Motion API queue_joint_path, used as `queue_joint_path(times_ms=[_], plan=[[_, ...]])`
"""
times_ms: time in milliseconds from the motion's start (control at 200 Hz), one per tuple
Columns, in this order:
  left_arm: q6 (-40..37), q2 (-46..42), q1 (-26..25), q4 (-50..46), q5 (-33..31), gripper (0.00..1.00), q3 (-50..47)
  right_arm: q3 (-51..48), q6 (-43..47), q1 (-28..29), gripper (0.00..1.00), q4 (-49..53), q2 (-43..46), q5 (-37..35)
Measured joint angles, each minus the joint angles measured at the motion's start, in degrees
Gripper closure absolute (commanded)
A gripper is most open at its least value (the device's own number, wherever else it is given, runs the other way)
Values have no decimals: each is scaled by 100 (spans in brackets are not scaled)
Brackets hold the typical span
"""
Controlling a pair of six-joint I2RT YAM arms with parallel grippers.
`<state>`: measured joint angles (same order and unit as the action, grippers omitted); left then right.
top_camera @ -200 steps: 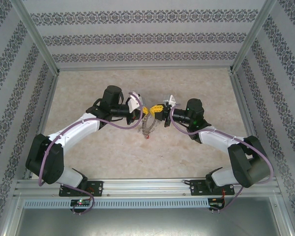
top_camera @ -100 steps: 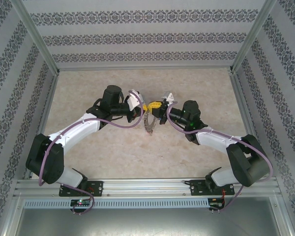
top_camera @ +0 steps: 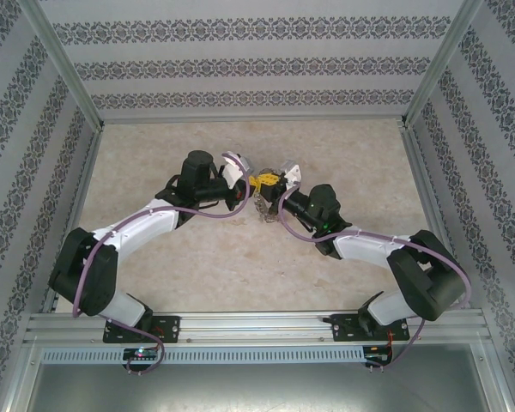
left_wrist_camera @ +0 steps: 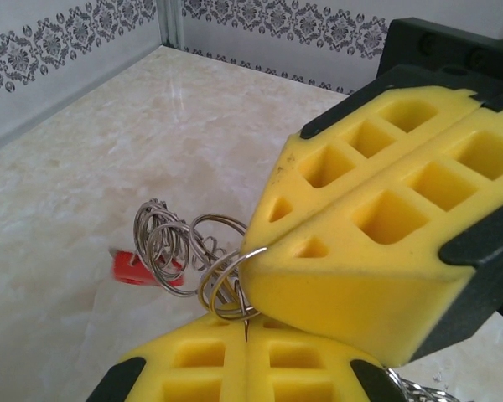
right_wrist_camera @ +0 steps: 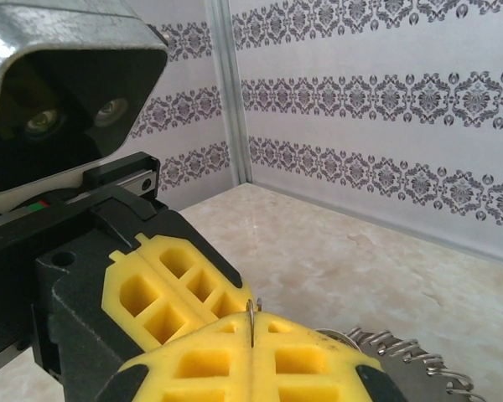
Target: Put the keys on the keyring
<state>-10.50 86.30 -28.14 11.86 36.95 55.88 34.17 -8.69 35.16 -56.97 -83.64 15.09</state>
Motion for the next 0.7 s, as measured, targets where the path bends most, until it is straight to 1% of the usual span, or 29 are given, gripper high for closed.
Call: queue_joint_path(times_ms=[100, 155, 250, 325, 480, 699], plan=[[72, -4, -11, 109, -28, 84, -37, -20, 2, 0, 100, -81, -4, -44], [103, -22, -13, 157, -72, 74, -81, -66, -7, -2, 100, -173, -4, -15], [199, -122, -13, 173, -195, 64, -203, -162, -22, -20, 100, -310, -11, 175], [256, -251, -13, 155, -278, 63, -308, -184, -20, -68, 100, -343, -13, 435], [413, -501, -11, 90, -227, 63, -398, -184, -4, -166, 100, -555, -13, 944], [503, -754, 192, -162, 424, 63, -402, -184, 46, -326, 100, -678, -11, 1572]])
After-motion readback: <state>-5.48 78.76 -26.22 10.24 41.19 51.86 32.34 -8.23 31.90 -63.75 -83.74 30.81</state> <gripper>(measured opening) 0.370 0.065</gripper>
